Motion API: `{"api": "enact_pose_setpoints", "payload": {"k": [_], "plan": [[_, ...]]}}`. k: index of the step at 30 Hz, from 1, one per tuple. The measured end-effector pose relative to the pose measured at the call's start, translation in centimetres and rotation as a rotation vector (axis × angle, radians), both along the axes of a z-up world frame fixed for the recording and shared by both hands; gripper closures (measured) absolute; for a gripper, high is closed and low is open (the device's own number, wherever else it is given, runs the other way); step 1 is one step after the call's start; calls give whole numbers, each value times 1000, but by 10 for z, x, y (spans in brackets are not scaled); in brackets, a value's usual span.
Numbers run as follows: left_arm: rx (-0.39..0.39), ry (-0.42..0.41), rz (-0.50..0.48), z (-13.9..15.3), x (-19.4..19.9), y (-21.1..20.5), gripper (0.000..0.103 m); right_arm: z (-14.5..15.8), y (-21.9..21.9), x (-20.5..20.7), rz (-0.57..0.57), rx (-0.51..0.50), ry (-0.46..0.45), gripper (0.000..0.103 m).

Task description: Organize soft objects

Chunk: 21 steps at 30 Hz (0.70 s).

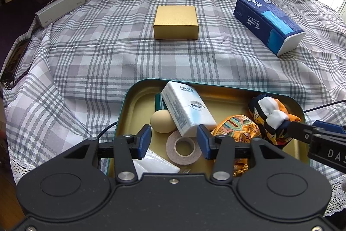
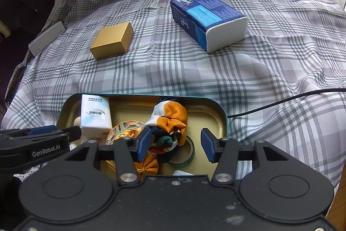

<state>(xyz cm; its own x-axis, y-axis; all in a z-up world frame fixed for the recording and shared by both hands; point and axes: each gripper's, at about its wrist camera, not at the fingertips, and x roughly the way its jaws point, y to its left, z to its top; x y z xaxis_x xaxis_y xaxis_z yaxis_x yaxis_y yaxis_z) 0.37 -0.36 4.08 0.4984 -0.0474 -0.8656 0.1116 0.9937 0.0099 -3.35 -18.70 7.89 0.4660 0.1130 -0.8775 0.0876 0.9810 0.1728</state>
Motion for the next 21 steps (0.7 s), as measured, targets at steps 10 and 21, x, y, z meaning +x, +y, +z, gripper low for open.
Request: {"api": "enact_pose_setpoints", "payload": {"k": [10,21], "plan": [[2,4,5,0,-1,1,55,-1,0,0,3,3,1,53],[1,9,16,-2,0,3,55,-1,1,0,4,4,2,53]]}}
